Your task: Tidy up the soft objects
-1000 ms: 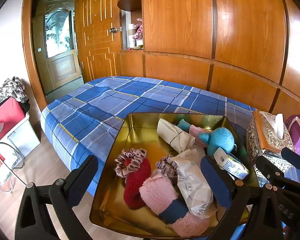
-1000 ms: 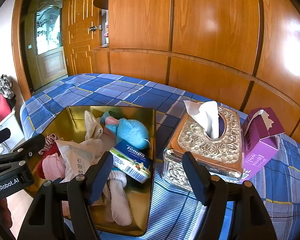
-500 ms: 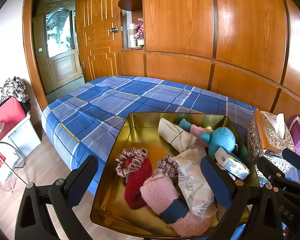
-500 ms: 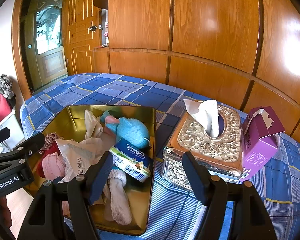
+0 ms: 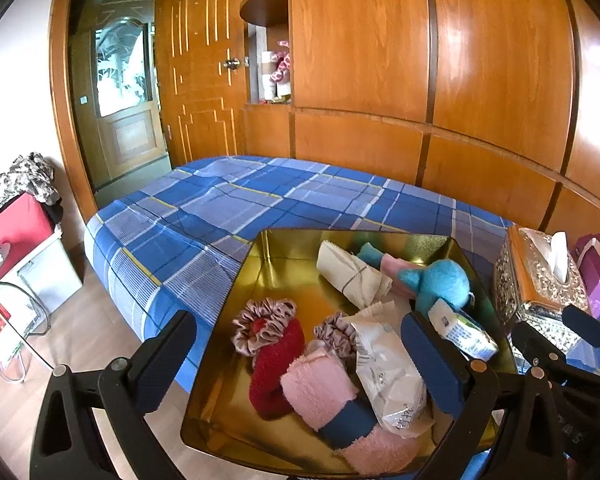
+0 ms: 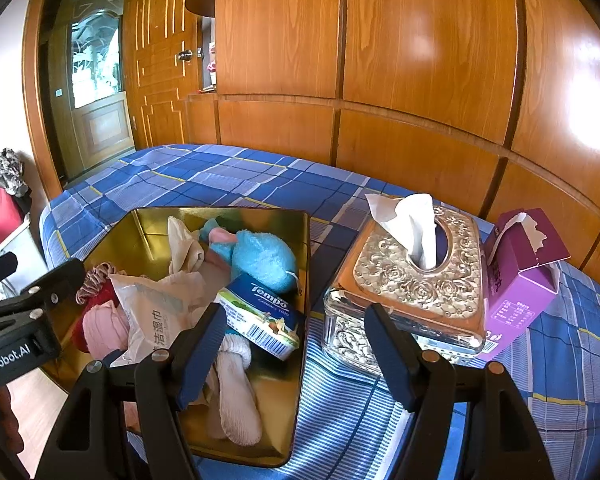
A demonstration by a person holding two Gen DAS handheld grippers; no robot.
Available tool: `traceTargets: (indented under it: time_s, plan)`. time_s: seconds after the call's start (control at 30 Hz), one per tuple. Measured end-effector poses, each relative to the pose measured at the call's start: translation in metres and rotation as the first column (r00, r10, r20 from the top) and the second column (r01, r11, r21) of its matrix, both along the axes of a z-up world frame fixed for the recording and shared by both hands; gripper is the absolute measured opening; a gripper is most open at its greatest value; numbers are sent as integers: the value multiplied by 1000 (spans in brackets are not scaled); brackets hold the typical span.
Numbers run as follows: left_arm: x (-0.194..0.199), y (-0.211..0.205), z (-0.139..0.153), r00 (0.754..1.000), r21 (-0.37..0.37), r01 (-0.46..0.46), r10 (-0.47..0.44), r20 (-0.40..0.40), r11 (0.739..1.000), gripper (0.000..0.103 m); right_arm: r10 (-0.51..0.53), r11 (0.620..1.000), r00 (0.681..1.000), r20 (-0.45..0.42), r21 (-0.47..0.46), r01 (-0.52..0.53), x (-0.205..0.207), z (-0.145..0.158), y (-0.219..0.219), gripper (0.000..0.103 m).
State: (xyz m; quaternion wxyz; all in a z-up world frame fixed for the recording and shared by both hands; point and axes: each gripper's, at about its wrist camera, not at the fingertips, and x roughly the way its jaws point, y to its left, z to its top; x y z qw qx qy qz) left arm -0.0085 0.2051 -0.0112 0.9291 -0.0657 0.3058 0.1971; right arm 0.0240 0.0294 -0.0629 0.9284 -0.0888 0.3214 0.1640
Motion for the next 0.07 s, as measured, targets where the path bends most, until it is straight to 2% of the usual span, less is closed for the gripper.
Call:
traceTargets:
  time_s: [0.07]
  plan:
    - [0, 1, 0, 1000, -15, 8, -8, 1, 1000, 103, -1, 1000, 1000, 4, 5, 1, -1, 1, -1, 72]
